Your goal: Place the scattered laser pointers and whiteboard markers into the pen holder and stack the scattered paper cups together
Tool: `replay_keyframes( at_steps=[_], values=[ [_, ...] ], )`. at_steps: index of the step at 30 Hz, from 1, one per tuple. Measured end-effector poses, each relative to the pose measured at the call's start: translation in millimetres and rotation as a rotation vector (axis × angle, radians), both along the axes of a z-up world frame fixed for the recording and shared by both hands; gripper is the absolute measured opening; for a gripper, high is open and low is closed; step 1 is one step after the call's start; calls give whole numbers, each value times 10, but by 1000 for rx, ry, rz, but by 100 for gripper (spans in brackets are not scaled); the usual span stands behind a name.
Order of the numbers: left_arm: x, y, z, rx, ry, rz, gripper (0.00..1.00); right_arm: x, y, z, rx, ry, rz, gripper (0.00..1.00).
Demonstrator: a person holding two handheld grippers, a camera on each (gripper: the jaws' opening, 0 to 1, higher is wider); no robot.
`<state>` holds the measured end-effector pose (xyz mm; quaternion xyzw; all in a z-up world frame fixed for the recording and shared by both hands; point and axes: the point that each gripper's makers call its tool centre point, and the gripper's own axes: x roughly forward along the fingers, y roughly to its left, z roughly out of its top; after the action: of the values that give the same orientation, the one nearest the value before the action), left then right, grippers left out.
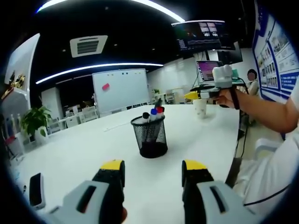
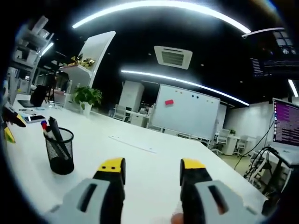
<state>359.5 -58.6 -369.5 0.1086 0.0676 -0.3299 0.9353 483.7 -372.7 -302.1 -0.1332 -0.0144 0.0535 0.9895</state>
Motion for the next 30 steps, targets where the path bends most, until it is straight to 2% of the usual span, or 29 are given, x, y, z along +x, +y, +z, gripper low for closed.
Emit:
replay_keyframes(
  at_steps=[7,22,30],
  values=[
    [-6,-1,-10,1,3,1,50,6,4,49,-20,-10,10,48],
    [0,-5,-2,4,0,1,50,-19,-51,17,-6,-5,6,48],
    [-13,-37,14,10,-3,-8,50,-34,-72,66,-7,-11,10,48]
  ],
)
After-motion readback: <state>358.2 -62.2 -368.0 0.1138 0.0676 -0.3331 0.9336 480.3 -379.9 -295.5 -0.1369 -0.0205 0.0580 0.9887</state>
